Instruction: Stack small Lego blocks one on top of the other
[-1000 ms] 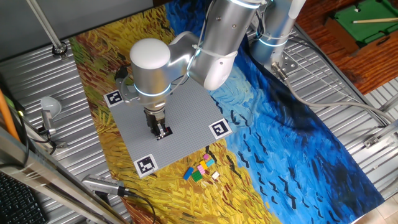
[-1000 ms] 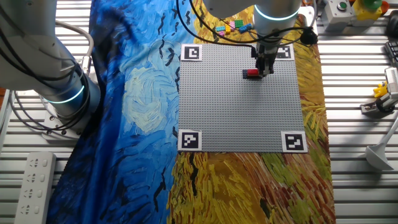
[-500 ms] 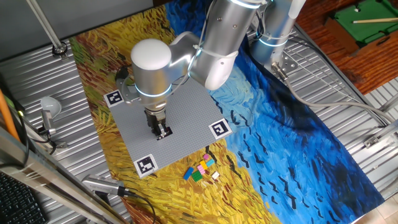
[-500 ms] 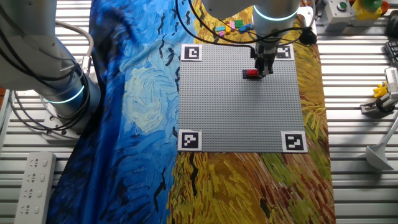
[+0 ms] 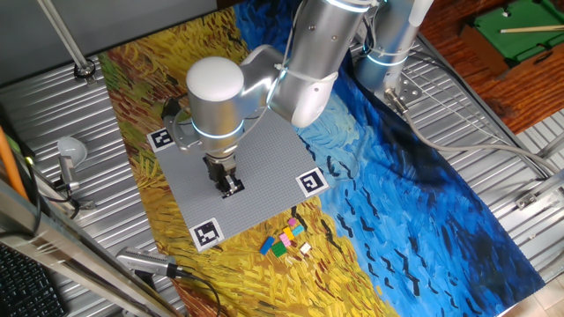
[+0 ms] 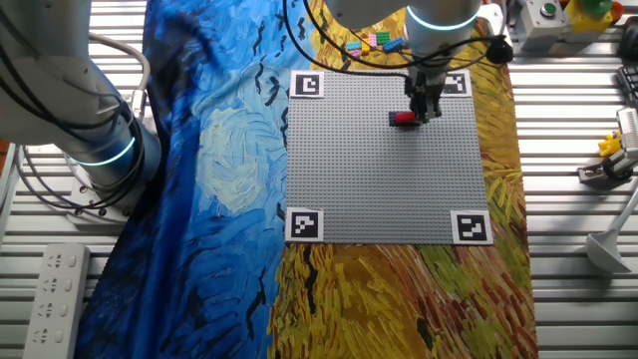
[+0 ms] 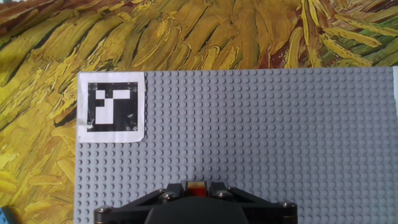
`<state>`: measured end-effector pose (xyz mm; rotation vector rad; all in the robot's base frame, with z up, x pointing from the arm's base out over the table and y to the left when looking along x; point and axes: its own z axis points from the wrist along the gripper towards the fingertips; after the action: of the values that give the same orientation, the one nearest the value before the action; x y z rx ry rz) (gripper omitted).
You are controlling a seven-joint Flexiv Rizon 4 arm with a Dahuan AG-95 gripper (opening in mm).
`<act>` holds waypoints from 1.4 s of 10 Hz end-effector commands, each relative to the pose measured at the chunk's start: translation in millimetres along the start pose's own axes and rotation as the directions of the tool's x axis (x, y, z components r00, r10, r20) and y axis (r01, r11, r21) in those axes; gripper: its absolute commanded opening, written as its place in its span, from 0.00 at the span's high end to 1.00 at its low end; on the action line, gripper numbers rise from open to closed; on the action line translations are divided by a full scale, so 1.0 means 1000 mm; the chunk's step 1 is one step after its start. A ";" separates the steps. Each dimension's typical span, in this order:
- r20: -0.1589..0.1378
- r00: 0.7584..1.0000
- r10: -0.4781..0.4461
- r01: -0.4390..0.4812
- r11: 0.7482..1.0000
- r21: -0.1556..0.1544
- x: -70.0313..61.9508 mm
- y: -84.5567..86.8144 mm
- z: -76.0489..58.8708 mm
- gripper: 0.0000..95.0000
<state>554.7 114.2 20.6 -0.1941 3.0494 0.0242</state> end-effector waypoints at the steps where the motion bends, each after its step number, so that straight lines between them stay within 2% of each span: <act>1: -0.008 1.000 -0.005 0.005 1.000 -0.004 -0.001 0.001 0.000 1.00; 6: -0.016 0.997 0.074 -0.074 0.997 -0.008 -0.001 0.001 -0.001 1.00; 14: -0.008 0.996 0.085 -0.085 0.996 -0.008 -0.006 0.000 -0.001 1.00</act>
<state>560.9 115.4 21.2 -0.0645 3.0626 0.0437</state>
